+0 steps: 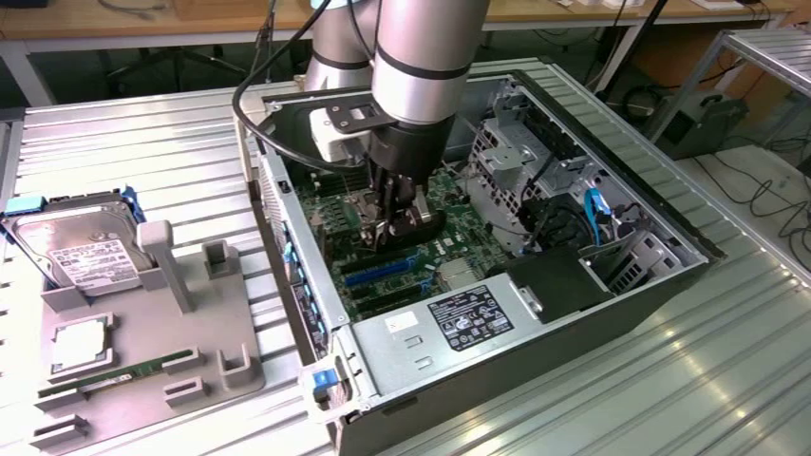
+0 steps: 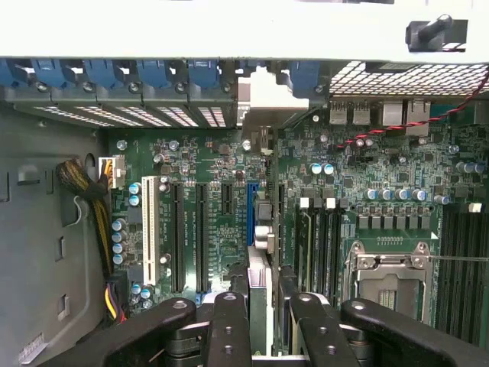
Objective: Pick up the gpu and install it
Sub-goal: 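Insert the gpu into the slot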
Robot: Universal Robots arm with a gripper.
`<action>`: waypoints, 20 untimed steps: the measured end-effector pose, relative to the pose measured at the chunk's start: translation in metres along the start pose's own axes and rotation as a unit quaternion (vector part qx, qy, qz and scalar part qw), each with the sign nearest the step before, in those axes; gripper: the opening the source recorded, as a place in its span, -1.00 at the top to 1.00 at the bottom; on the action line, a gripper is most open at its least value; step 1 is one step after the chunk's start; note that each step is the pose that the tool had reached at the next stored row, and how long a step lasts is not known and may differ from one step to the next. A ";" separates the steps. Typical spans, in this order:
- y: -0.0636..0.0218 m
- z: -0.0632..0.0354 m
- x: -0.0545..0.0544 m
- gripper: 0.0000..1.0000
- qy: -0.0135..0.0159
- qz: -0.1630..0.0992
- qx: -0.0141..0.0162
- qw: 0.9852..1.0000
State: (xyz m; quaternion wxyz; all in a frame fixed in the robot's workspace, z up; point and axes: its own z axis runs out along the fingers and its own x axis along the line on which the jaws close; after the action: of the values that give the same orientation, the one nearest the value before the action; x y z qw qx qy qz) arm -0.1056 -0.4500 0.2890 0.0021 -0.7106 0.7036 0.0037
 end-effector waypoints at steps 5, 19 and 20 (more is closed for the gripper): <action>0.0011 0.0020 0.000 0.47 0.008 0.000 0.000 1.000; 0.0046 0.0081 0.002 0.47 0.014 0.006 0.000 1.000; 0.0048 0.0085 0.001 0.47 0.014 0.006 0.000 1.000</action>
State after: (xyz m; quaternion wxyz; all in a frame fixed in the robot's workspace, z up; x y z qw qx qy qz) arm -0.1104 -0.4514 0.2805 -0.0076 -0.7061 0.7081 -0.0059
